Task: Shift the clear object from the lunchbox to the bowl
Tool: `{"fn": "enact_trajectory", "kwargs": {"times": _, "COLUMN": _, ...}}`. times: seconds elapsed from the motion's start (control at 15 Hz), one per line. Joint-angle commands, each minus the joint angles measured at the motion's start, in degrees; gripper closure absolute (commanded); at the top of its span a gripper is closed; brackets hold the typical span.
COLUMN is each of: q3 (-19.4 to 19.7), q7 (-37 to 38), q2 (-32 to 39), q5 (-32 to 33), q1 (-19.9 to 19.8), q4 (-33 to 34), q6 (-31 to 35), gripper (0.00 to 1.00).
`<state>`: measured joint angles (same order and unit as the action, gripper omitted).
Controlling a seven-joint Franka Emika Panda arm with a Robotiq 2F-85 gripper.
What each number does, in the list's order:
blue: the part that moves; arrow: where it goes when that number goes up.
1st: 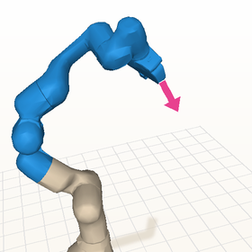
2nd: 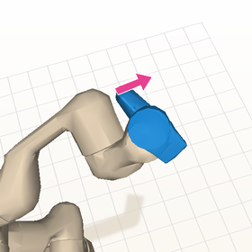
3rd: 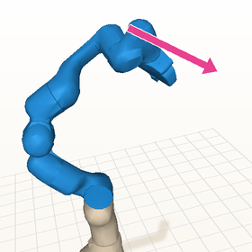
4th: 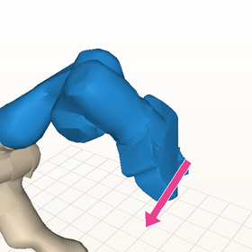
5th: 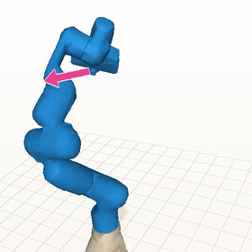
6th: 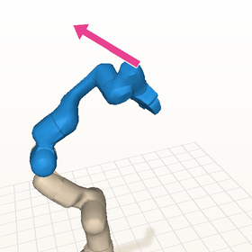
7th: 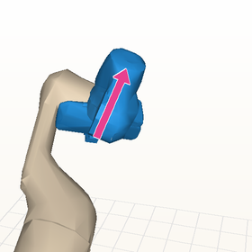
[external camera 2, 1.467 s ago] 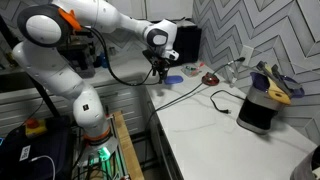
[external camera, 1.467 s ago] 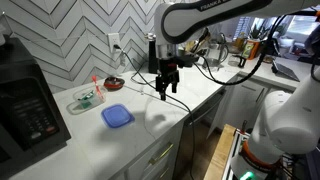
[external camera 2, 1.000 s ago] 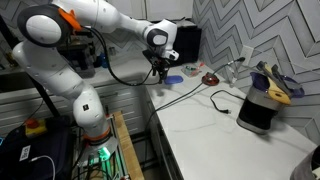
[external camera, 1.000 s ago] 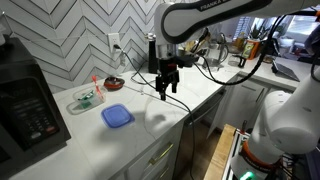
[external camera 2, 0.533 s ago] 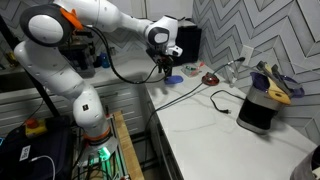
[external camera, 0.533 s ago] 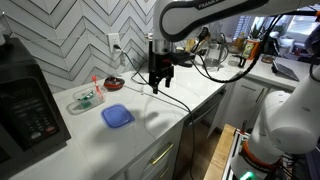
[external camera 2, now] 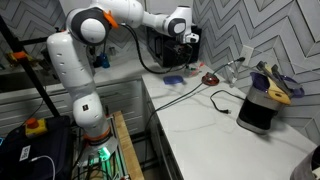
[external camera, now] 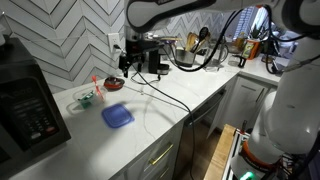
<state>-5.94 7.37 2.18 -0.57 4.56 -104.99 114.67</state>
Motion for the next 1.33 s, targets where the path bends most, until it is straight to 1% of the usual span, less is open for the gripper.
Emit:
{"fn": "enact_trajectory", "kwargs": {"times": 0.0, "q3": -1.4, "q7": 0.64, "q2": 14.39, "q5": 1.78, "q1": 2.68, "q4": 14.25, "q6": -5.12, "gripper": 0.0}}
{"fn": "enact_trajectory", "kwargs": {"times": 0.13, "q3": -1.77, "q7": -1.12, "q2": 19.71, "q5": 1.53, "q1": 4.11, "q4": 20.32, "q6": -7.24, "gripper": 0.0}}
{"fn": "enact_trajectory", "kwargs": {"times": 0.2, "q3": -1.03, "q7": -0.23, "q2": 13.99, "q5": 0.53, "q1": 3.52, "q4": 12.59, "q6": -3.17, "gripper": 0.0}}
{"fn": "enact_trajectory", "kwargs": {"times": 0.33, "q3": -1.2, "q7": -0.32, "q2": 18.55, "q5": 0.61, "q1": 4.74, "q4": 17.41, "q6": -4.46, "gripper": 0.0}}
{"fn": "enact_trajectory", "kwargs": {"times": 0.47, "q3": -1.16, "q7": -0.57, "q2": 19.9, "q5": 0.61, "q1": 4.88, "q4": 19.4, "q6": -5.17, "gripper": 0.0}}
{"fn": "enact_trajectory", "kwargs": {"times": 0.53, "q3": -0.78, "q7": 2.26, "q2": 20.0, "q5": 0.78, "q1": 5.36, "q4": 19.11, "q6": -2.1, "gripper": 0.0}}
{"fn": "enact_trajectory", "kwargs": {"times": 0.6, "q3": -0.15, "q7": 5.16, "q2": 20.39, "q5": 2.67, "q1": 6.37, "q4": 19.48, "q6": 0.65, "gripper": 0.0}}
{"fn": "enact_trajectory", "kwargs": {"times": 0.67, "q3": 0.06, "q7": 6.92, "q2": 20.72, "q5": 2.6, "q1": 6.65, "q4": 19.94, "q6": 3.57, "gripper": 0.0}}
{"fn": "enact_trajectory", "kwargs": {"times": 0.8, "q3": 0.98, "q7": 11.32, "q2": 21.75, "q5": 4.18, "q1": 7.81, "q4": 21.33, "q6": 7.22, "gripper": 0.0}}
{"fn": "enact_trajectory", "kwargs": {"times": 0.87, "q3": 1.54, "q7": 13.01, "q2": 22.39, "q5": 5.35, "q1": 8.41, "q4": 22.15, "q6": 7.69, "gripper": 0.03}}
{"fn": "enact_trajectory", "kwargs": {"times": 0.93, "q3": 2.13, "q7": 14.42, "q2": 23.59, "q5": 6.33, "q1": 8.85, "q4": 23.51, "q6": 7.32, "gripper": 0.19}}
{"fn": "enact_trajectory", "kwargs": {"times": 1.0, "q3": 2.43, "q7": 15.36, "q2": 24.69, "q5": 6.7, "q1": 9.08, "q4": 24.69, "q6": 6.57, "gripper": 0.27}}
{"fn": "enact_trajectory", "kwargs": {"times": 1.07, "q3": 2.47, "q7": 15.62, "q2": 25.8, "q5": 6.36, "q1": 9.13, "q4": 25.83, "q6": 5.66, "gripper": 0.31}}
{"fn": "enact_trajectory", "kwargs": {"times": 1.13, "q3": 2.49, "q7": 15.58, "q2": 26.83, "q5": 5.89, "q1": 9.17, "q4": 26.96, "q6": 4.79, "gripper": 0.37}}
{"fn": "enact_trajectory", "kwargs": {"times": 1.27, "q3": 2.32, "q7": 14.85, "q2": 29.14, "q5": 5.02, "q1": 9.14, "q4": 28.97, "q6": 3.91, "gripper": 0.41}}
